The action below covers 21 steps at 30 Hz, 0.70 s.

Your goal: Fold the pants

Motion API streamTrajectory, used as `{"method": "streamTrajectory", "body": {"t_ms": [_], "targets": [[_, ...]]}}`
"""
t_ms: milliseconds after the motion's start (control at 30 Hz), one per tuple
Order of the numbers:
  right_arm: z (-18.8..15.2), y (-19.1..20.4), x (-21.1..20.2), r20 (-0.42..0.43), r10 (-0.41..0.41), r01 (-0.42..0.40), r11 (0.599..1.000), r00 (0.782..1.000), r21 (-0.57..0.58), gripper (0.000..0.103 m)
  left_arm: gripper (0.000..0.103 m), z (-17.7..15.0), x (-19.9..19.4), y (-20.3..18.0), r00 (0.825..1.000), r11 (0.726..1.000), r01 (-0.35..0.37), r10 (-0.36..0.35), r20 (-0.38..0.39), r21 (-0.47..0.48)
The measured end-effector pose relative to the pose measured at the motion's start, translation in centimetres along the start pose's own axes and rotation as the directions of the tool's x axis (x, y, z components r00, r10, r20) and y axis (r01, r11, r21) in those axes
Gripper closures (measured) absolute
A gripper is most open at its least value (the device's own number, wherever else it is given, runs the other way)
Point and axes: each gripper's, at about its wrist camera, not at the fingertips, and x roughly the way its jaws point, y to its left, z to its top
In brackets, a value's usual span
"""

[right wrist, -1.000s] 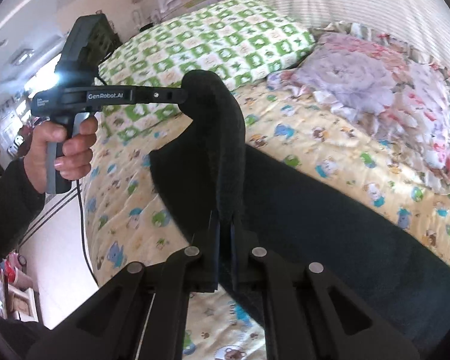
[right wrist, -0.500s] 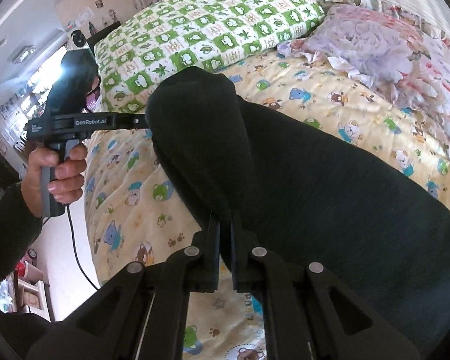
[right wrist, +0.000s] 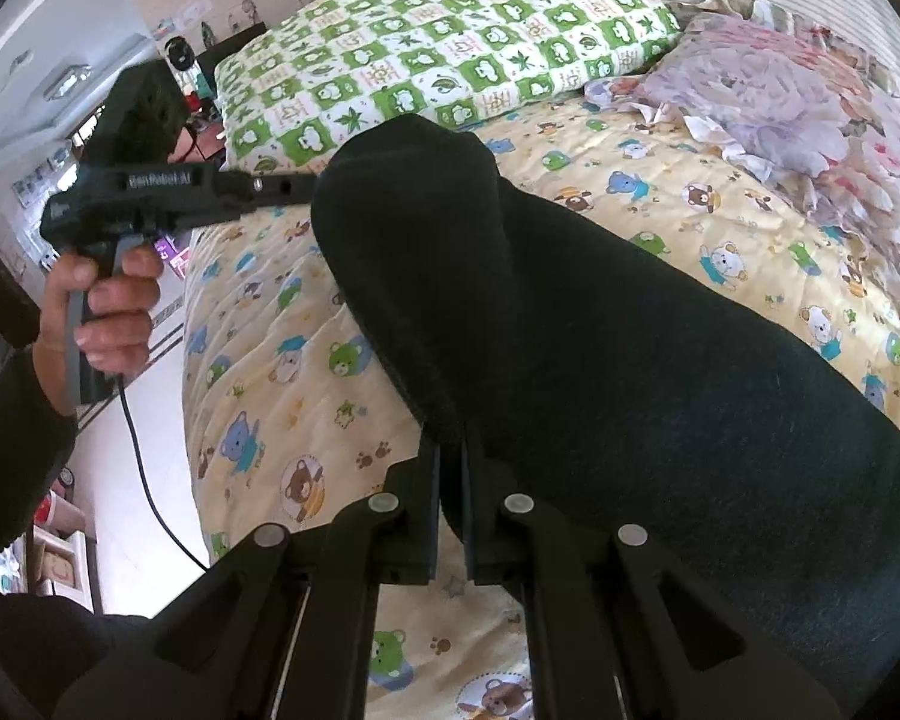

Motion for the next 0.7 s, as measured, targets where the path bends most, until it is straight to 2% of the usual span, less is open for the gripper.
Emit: {"method": "streamTrajectory", "body": {"t_ms": [67,167,200,300,367,400,467,533,600,700], "targets": [[0.1,-0.2,-0.2,0.002,0.023,-0.024,1.0,1.0,0.02,0.085,0.063,0.5,0.4,-0.3,1.0,1.0,-0.003,0.003,-0.008,-0.005],[0.4,-0.7,-1.2,0.032,0.052,-0.054,0.998,0.998,0.044,0.073,0.04,1.0,1.0,-1.2,1.0,1.0,-0.025,0.025,-0.002,0.004],[0.6,-1.0,-1.8,0.047,0.06,-0.063,0.996,0.997,0.055,0.071,0.037,1.1,1.3,-1.4,0.999,0.999,-0.047,0.047,0.004,0.006],[1.7,-2.9,-3.6,0.102,0.043,-0.055,0.991,0.994,0.118,0.071,0.036,1.2,2.4,-1.6,0.993,0.992,-0.122,0.122,0.002,0.018],[2.3,-4.7,-4.1,0.107,-0.005,-0.014,0.985,0.994,0.174,0.071,0.036,0.7,3.6,-1.0,0.984,0.984,-0.176,0.177,-0.035,0.021],[2.7,-6.5,-4.5,0.106,-0.053,0.028,0.974,0.993,0.225,0.071,0.036,0.4,4.1,-0.7,0.98,0.981,-0.192,0.193,-0.052,0.02],[3.1,-9.0,-4.9,0.111,-0.093,0.055,0.95,0.989,0.307,0.071,0.036,-0.2,4.9,0.2,0.975,0.979,-0.204,0.205,-0.084,0.015],[3.4,-12.2,-5.3,0.118,-0.102,0.047,0.915,0.988,0.401,0.071,0.036,-0.6,5.2,0.8,0.975,0.979,-0.202,0.201,-0.098,0.006],[4.0,-14.1,-5.1,0.098,-0.122,0.068,0.899,0.988,0.432,0.071,0.036,-1.0,5.4,1.0,0.975,0.98,-0.199,0.199,-0.102,0.011],[5.0,-15.0,-4.0,0.072,-0.105,0.063,0.899,0.992,0.434,0.071,0.036,-1.3,5.5,0.5,0.969,0.974,-0.219,0.223,-0.105,0.05]]}}
